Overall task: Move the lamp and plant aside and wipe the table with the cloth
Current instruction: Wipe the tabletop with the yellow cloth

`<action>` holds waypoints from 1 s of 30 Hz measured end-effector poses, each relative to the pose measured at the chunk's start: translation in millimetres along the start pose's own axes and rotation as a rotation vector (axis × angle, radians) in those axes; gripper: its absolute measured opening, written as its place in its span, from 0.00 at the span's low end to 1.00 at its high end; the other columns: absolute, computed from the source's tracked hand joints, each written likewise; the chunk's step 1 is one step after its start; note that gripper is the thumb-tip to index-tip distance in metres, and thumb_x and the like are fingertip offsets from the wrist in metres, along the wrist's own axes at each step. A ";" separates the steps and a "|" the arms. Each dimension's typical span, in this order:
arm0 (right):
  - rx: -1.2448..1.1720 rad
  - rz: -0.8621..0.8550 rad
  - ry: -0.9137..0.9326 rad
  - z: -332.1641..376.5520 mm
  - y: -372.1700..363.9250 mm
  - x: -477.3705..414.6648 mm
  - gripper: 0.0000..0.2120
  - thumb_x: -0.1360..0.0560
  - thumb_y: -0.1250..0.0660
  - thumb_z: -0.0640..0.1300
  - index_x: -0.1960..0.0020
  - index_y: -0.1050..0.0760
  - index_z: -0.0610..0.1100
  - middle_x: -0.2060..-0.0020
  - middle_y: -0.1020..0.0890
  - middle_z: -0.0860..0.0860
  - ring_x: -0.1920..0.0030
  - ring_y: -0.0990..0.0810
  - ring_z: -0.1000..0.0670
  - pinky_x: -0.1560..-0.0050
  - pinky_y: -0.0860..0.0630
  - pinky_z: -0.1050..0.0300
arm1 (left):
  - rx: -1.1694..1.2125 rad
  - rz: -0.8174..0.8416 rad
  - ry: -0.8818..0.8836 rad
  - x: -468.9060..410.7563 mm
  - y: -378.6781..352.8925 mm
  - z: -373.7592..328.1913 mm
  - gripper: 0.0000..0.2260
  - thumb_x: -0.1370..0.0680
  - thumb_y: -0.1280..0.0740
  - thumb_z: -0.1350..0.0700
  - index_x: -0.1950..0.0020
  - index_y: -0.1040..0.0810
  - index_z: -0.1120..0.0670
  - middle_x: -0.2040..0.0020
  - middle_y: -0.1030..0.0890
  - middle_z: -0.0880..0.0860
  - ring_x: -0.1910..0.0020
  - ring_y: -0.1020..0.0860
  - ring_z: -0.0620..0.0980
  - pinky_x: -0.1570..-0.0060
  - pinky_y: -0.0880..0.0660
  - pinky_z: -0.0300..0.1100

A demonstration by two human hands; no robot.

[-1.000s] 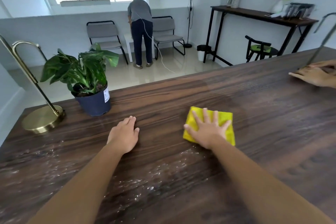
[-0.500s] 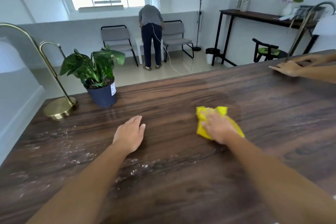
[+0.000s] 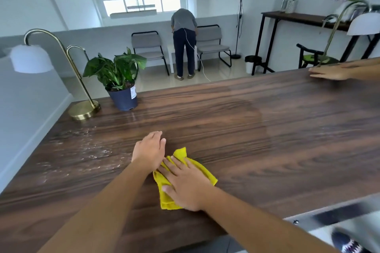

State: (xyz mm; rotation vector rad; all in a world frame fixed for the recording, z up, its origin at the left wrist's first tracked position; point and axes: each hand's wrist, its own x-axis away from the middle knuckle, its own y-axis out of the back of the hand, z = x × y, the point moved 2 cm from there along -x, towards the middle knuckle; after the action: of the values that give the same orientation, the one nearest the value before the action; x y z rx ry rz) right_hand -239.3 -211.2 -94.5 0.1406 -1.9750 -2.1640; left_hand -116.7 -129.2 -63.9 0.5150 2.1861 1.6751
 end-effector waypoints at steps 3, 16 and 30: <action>0.270 -0.089 -0.061 -54.1 13.9 18.2 0.22 0.25 0.44 0.56 0.39 0.21 0.48 0.38 0.20 0.51 0.36 0.23 0.51 0.32 0.41 0.52 | -0.010 0.048 0.026 4.0 3.3 -2.4 0.21 0.17 0.51 0.51 0.26 0.37 0.55 0.25 0.35 0.52 0.26 0.36 0.52 0.30 0.38 0.48; 0.008 0.003 -0.643 -92.2 0.2 62.8 0.33 0.23 0.65 0.60 0.23 0.61 0.44 0.22 0.57 0.44 0.22 0.58 0.43 0.25 0.57 0.41 | -0.126 0.152 0.034 13.4 -8.8 -7.2 0.21 0.17 0.51 0.49 0.26 0.37 0.53 0.24 0.37 0.51 0.26 0.37 0.52 0.29 0.39 0.49; -0.003 0.052 -0.759 -199.3 5.0 163.4 0.28 0.19 0.60 0.57 0.22 0.57 0.47 0.21 0.53 0.49 0.22 0.54 0.48 0.24 0.53 0.46 | -0.167 0.171 0.048 25.6 -9.1 -13.5 0.22 0.18 0.53 0.48 0.25 0.39 0.54 0.24 0.36 0.52 0.27 0.35 0.54 0.31 0.38 0.51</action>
State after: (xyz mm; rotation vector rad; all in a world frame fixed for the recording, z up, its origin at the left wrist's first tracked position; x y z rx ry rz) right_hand -356.2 -440.8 -97.9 -0.8406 -2.2708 -2.3982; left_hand -146.2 -130.6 -70.6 0.6375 2.0606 1.9569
